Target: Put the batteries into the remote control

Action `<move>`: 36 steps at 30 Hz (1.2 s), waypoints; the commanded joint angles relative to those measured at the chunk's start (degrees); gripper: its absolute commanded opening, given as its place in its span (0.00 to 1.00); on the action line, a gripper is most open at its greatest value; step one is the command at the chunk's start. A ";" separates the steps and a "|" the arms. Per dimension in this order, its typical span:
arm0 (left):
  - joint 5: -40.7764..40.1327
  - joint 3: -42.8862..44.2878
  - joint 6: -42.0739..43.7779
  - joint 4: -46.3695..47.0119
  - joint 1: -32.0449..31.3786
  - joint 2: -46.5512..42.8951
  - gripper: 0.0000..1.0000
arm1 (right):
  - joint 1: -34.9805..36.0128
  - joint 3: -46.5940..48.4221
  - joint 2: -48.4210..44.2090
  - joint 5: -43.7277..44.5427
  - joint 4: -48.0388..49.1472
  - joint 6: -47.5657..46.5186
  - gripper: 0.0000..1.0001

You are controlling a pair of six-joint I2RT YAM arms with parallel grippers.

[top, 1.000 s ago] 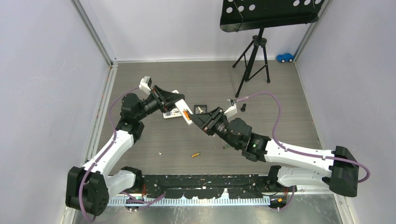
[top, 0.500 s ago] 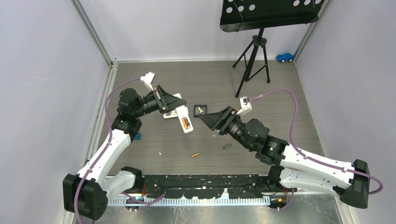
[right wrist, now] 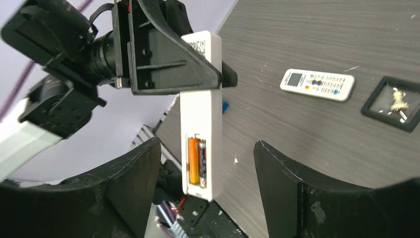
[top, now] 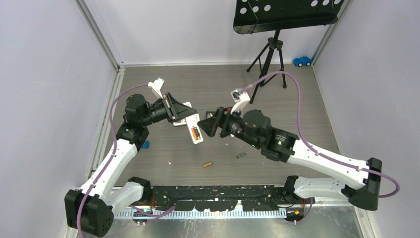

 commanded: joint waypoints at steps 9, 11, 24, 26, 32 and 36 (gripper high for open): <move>-9.03 7.03 8.83 -17.95 0.15 -2.70 0.00 | 4.75 20.08 16.70 2.76 -15.01 -17.11 0.74; -9.14 7.13 8.36 -18.23 0.15 -2.75 0.00 | 5.31 20.74 17.92 2.13 -14.95 -18.78 0.74; -5.76 6.98 7.19 -19.09 0.28 -3.93 0.12 | 5.81 22.00 20.90 0.64 -14.73 -23.18 0.25; -5.19 7.56 8.67 -21.12 0.39 -3.95 0.29 | 5.81 21.70 20.24 0.49 -14.79 -24.06 0.22; -1.47 9.82 14.67 -29.34 0.57 -3.58 0.55 | 5.81 20.95 18.08 -1.50 -16.97 -31.00 0.20; 4.64 8.37 13.38 -26.19 0.58 -3.86 0.38 | 5.81 21.47 17.22 -2.20 -19.04 -35.91 0.16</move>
